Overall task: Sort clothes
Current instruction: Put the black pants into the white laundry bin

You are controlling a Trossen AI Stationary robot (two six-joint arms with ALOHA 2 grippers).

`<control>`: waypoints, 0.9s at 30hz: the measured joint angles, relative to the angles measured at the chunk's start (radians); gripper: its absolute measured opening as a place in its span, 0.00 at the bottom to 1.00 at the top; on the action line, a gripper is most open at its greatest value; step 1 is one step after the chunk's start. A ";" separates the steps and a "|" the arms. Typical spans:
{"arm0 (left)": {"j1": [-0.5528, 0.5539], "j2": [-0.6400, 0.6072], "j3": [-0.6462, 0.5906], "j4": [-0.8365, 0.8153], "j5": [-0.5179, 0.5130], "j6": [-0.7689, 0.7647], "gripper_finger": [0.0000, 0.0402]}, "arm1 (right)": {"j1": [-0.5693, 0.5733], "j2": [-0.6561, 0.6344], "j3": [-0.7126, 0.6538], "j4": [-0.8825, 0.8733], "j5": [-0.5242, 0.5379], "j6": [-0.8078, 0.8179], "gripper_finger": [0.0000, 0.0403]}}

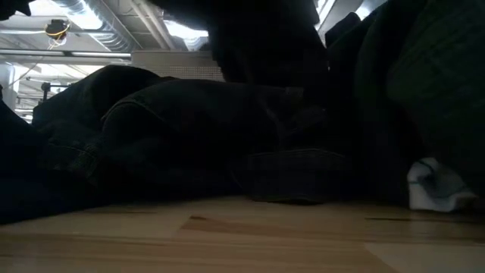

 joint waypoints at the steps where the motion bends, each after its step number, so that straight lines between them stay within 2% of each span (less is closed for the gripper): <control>1: 0.000 0.000 0.000 0.000 0.000 0.000 0.03 | 0.000 0.000 0.029 -0.008 0.020 -0.010 0.07; 10: 0.000 0.000 0.000 0.000 0.000 0.000 0.03 | 0.000 -0.001 0.242 -0.028 0.163 -0.091 0.08; 18: 0.000 0.000 0.000 0.000 0.000 0.000 0.03 | -0.026 -0.001 0.372 0.025 0.422 -0.225 0.08; 27: 0.000 0.000 0.000 0.000 0.000 0.000 0.03 | -0.197 -0.002 0.413 0.156 0.473 -0.307 0.08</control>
